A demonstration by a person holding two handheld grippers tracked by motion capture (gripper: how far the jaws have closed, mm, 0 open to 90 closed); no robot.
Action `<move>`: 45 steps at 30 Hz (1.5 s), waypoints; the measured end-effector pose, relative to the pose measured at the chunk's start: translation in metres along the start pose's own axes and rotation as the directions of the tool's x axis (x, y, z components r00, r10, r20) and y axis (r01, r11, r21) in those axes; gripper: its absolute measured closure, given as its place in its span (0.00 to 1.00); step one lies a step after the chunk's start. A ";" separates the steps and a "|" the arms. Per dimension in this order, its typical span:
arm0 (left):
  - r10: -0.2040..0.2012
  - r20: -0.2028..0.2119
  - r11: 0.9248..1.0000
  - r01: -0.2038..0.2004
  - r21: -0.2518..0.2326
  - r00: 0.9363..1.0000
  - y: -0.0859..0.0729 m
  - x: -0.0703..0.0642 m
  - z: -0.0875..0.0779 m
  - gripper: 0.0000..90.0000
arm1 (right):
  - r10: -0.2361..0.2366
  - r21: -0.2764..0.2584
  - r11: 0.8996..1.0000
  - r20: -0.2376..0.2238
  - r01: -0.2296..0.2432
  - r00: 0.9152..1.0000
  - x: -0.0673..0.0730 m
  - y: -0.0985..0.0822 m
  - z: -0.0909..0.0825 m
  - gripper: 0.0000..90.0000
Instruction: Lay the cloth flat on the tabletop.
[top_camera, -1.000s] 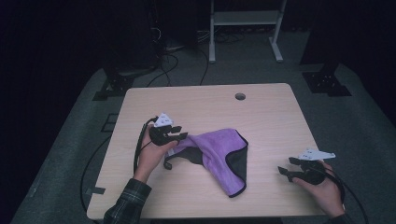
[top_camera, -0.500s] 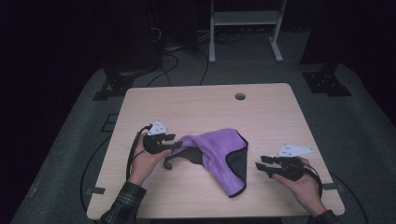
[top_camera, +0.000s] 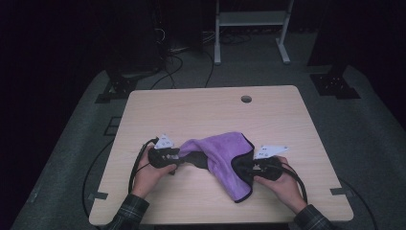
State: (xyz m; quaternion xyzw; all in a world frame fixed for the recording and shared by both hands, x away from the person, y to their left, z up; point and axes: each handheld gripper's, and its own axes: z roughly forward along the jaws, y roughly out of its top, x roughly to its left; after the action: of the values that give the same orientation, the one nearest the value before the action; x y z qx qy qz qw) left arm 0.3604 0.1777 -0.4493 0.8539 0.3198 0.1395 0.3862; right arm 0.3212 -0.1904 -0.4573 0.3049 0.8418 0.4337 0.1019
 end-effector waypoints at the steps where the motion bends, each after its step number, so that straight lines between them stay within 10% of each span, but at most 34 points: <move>1: 0.005 -0.005 1.000 -0.005 0.011 1.000 -0.001 0.000 0.002 0.56 | -0.003 0.007 1.000 -0.003 0.003 1.000 0.001 0.001 0.004 0.69; 14: -0.014 0.003 0.997 0.013 0.079 1.000 -0.008 0.003 0.015 0.54 | -0.029 0.089 0.996 0.000 0.029 1.000 0.003 -0.001 0.028 0.82; 29: -0.030 0.009 0.997 0.029 0.071 1.000 -0.007 0.003 0.014 0.54 | 0.027 0.061 0.998 0.095 -0.033 0.995 -0.017 0.005 -0.004 0.96; 45: -0.027 0.010 0.999 0.027 0.021 1.000 -0.002 0.002 0.006 0.54 | 0.156 -0.038 0.988 0.291 -0.151 0.944 -0.085 -0.003 -0.048 0.96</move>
State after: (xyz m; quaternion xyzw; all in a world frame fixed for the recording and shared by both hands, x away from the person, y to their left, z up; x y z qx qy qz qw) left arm 0.3640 0.1761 -0.4547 0.8542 0.3309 0.1265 0.3807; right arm 0.3669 -0.2747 -0.4385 0.4297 0.7878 0.3966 0.1936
